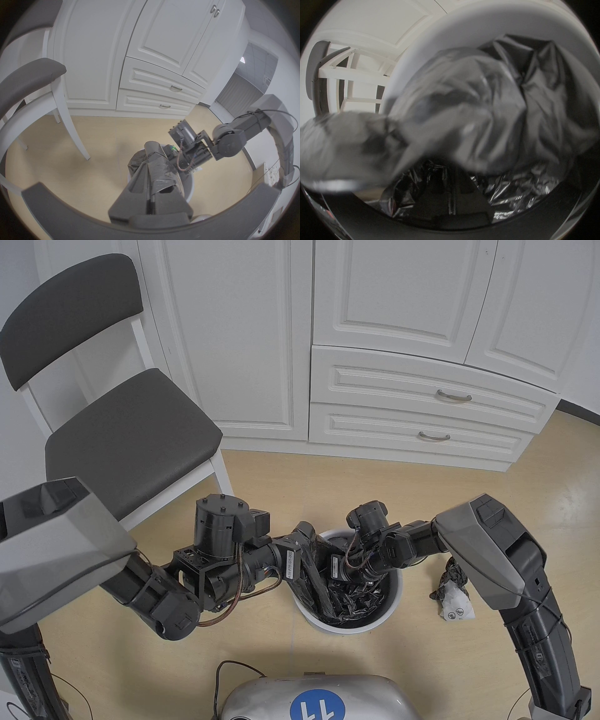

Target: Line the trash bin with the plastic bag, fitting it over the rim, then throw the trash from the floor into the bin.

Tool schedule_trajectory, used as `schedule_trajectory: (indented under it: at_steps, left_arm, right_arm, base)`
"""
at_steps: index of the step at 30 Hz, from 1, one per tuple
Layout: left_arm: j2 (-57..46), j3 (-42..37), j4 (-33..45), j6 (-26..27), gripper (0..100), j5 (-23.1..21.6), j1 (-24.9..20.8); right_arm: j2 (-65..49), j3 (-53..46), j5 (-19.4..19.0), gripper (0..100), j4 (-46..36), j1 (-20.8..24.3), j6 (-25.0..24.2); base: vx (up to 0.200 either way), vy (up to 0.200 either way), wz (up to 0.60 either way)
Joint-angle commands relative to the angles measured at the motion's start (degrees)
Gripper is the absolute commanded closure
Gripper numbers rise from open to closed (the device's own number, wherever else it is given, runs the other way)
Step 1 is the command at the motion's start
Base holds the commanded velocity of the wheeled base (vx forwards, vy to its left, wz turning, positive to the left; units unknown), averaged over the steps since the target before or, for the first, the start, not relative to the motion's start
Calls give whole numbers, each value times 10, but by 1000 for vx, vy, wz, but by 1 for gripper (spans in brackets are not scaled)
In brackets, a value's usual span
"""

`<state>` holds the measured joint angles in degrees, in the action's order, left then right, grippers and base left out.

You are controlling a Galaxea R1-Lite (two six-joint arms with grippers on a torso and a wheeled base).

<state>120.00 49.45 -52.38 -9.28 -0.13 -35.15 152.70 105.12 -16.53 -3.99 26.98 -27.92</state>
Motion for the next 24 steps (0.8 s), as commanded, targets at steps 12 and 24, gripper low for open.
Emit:
schedule_trajectory:
  at_steps: [12,24]
  left_arm:
    - [-14,-15,-31,1,100,-3,13]
    - [45,6,-50,0,100,-2,13]
  right_arm:
    - [89,95,33,100,-11,1,-2]
    - [127,95,-55,100,58,-18,30]
  base:
    - [0,0,0]
    - [0,0,0]
